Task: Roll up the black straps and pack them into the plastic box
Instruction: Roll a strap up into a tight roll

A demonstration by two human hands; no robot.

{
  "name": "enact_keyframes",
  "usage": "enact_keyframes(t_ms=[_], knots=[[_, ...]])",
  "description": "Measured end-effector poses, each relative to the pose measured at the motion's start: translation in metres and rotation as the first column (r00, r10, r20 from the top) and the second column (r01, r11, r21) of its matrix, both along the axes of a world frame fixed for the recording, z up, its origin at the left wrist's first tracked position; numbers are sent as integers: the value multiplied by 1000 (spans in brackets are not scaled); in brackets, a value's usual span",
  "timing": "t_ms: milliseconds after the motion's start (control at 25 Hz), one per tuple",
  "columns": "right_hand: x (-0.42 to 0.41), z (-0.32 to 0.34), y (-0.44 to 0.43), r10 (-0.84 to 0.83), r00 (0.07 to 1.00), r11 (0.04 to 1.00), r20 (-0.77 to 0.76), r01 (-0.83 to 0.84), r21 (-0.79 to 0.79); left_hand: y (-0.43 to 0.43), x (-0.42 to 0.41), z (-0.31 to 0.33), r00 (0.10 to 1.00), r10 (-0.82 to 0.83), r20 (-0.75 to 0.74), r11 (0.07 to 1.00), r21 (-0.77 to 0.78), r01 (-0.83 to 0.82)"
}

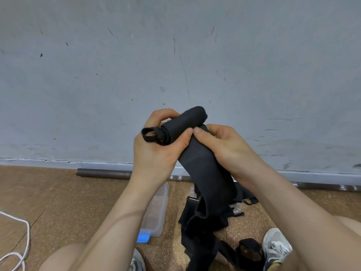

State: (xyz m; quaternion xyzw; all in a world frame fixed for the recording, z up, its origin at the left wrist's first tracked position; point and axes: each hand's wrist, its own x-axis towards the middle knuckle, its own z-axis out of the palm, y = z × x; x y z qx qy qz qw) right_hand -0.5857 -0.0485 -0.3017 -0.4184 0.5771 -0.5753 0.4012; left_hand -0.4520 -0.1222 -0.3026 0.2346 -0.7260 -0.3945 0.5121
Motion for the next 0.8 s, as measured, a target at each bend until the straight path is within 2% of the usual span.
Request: enact_keyframes(t_ms=[200, 320, 400, 480, 560, 640, 720, 760, 800], knots=[[-2, 0, -4, -86, 994, 995, 72, 83, 47, 0, 3, -7, 987, -31, 158, 950, -301, 78], [-4, 1, -2, -118, 992, 989, 49, 113, 92, -1, 7, -3, 958, -141, 248, 952, -231, 200], [-3, 1, -2, -118, 991, 989, 63, 112, 93, -2, 10, -4, 952, -140, 271, 955, -216, 202], [-2, 0, -3, -69, 987, 996, 145, 59, 73, -4, 12, -5, 949, -125, 288, 961, -203, 188], [2, -1, -2, 22, 982, 999, 185, -27, 24, -4, 14, -1, 946, -175, 272, 974, -90, 206], [4, -3, -2, 25, 987, 1000, 160, -24, -9, -7, 19, 1, 922, -291, 256, 957, 93, 276], [3, -4, -5, -52, 991, 997, 126, 59, -55, -12, 30, 2, 813, -512, 277, 855, 257, 451], [1, -6, -7, -82, 993, 992, 80, 89, -89, -11, 33, 3, 741, -627, 239, 772, 318, 551], [-1, -7, -8, -92, 995, 989, 26, 95, -116, -10, 35, 4, 709, -691, 143, 704, 359, 613]])
